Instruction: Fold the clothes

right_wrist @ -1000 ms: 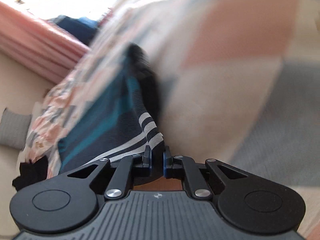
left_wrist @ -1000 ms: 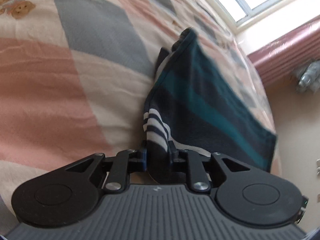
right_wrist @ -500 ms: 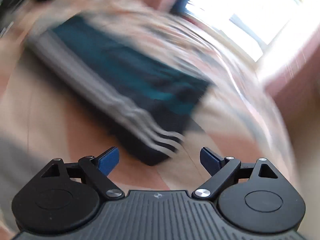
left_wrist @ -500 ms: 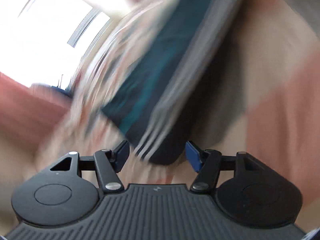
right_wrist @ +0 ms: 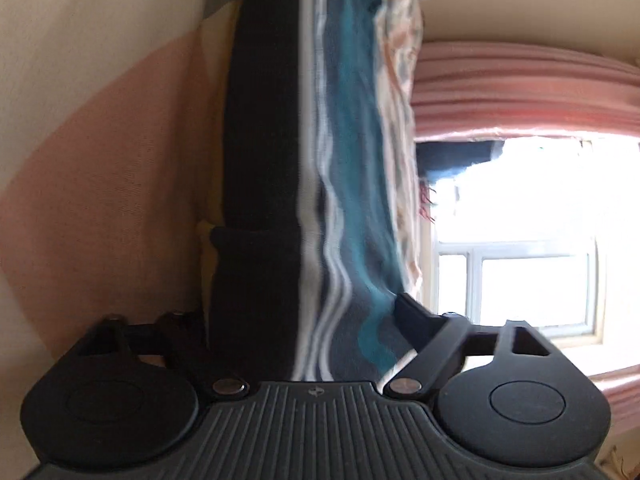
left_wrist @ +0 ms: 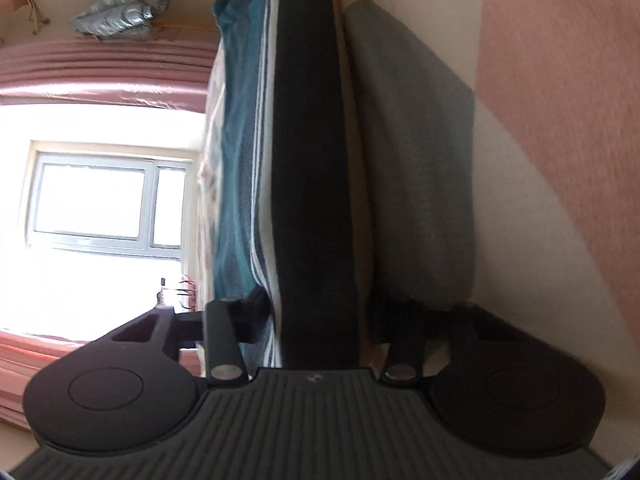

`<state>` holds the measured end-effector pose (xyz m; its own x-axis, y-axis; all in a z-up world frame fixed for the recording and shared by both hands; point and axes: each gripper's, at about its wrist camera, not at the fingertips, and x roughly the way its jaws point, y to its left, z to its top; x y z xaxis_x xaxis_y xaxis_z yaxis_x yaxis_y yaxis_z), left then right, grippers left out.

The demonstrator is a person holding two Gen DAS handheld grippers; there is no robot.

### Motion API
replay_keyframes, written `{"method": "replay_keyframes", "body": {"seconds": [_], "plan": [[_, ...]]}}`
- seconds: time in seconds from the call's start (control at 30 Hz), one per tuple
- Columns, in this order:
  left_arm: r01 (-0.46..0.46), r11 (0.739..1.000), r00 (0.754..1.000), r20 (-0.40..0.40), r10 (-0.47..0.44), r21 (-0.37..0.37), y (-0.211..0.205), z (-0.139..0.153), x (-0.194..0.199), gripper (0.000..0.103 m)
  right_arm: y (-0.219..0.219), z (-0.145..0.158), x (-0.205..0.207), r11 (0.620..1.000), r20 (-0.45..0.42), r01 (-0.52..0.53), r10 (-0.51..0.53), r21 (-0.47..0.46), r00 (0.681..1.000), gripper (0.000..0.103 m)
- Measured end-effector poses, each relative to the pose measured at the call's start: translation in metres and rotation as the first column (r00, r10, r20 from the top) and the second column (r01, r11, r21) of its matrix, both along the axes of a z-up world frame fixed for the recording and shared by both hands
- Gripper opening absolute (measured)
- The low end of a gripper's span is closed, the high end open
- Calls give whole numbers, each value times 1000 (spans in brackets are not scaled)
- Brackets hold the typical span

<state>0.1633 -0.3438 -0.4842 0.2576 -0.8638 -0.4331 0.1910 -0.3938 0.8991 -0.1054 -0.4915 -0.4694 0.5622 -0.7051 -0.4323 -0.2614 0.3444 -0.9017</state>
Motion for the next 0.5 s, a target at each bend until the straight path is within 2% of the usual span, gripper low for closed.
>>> {"method": "replay_keyframes", "body": {"seconds": [0.03,0.1,0.17,0.23,0.3,0.33,0.4,0.47,0.5], "plan": [[-2,1000,1000,-12,2,9,-3,4,3,29,-1,-4,1,1000,-25,-11,11,6,1000,40],[-15,999,999,-48,16,29,-7,22,6,24,-3,0,1,999,-50,-24,25,25,998,36],[-37,998,995,-96,42,50,-11,50,10,22,-9,17,5,996,-59,-11,17,85,998,31],[-87,992,980,-172,101,88,-18,86,14,19,-12,46,10,984,-80,10,4,177,997,28],[-123,981,952,-261,159,148,-23,127,21,18,-13,87,14,952,-112,37,-2,305,994,27],[-131,975,938,-297,180,179,-23,147,24,18,-15,110,16,924,-124,54,-7,377,992,27],[-146,955,899,-368,237,259,-16,190,30,18,-15,156,16,833,-153,96,-13,546,988,27],[-162,917,836,-443,324,364,-7,236,33,17,-9,201,10,701,-195,122,26,703,980,27],[-163,895,808,-464,363,416,-1,260,34,17,-7,222,6,611,-215,140,49,779,975,27]]}}
